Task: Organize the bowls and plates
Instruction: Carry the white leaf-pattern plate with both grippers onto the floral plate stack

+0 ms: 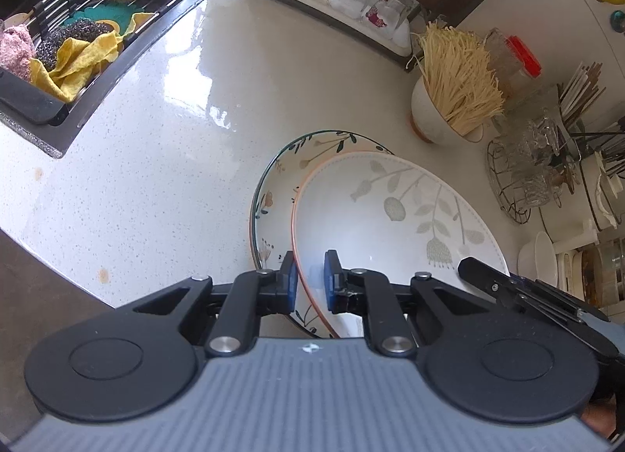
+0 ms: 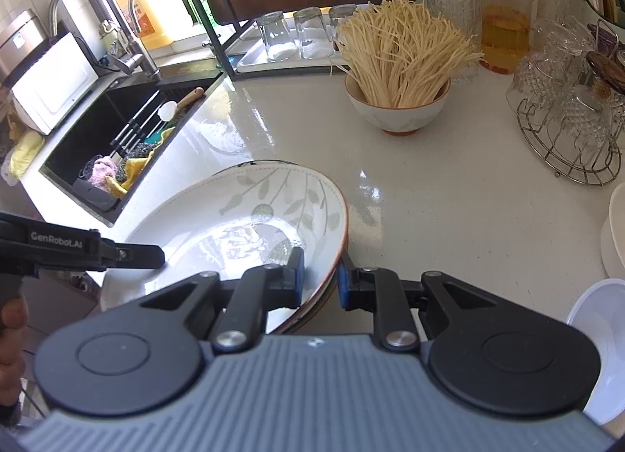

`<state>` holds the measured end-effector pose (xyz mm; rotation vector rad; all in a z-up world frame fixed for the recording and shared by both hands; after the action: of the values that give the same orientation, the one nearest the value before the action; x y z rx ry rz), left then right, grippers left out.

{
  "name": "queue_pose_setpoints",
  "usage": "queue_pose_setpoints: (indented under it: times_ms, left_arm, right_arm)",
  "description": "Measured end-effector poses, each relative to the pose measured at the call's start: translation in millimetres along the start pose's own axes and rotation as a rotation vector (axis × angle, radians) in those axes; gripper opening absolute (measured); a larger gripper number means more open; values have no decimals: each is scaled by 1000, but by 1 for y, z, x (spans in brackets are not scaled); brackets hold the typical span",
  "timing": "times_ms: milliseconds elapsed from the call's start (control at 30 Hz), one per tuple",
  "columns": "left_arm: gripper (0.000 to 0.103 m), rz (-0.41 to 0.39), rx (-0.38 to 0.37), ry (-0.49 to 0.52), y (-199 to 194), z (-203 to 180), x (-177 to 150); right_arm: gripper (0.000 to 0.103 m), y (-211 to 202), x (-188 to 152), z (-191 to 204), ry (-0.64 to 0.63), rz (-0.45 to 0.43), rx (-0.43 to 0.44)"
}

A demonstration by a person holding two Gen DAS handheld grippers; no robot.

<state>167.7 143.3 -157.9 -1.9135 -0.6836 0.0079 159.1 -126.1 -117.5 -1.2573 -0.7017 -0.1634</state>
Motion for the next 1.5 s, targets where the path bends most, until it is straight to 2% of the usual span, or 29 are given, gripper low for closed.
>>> queue_pose_setpoints:
  times_ms: [200,633,967,1167,1400,1467,1500]
  left_arm:
    - [18,21,26,21,11,-3,7]
    - [19,68,31,81,27,0,20]
    - [19,89,26,95,36,3,29]
    - [20,111,23,103,43,3,34]
    - [22,128,14,115,44,5,43]
    - [27,143,7,114,44,5,44]
    - [36,153,-2,106,45,5,45]
  right_arm:
    - [21,6,-2,2,19,-2,-33]
    - [21,21,-2,7,52,15,-87]
    - [21,33,3,6,75,30,-88]
    - [22,44,3,0,110,70,-105]
    - [23,50,5,-1,140,57,-101]
    - [23,51,6,-2,143,55,-101]
    - [24,52,6,-1,143,55,-102]
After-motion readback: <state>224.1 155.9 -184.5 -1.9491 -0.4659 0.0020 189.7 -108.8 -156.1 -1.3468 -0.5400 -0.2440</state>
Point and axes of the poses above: each gripper's, at about its wrist camera, not at the fingertips, and y roughly the way its jaws point, z to its left, x to its top, the point moved 1 cm from there along y, roughly the way its jaws point, and after that the axes turned 7 degrees about -y, right-handed, at the moved point
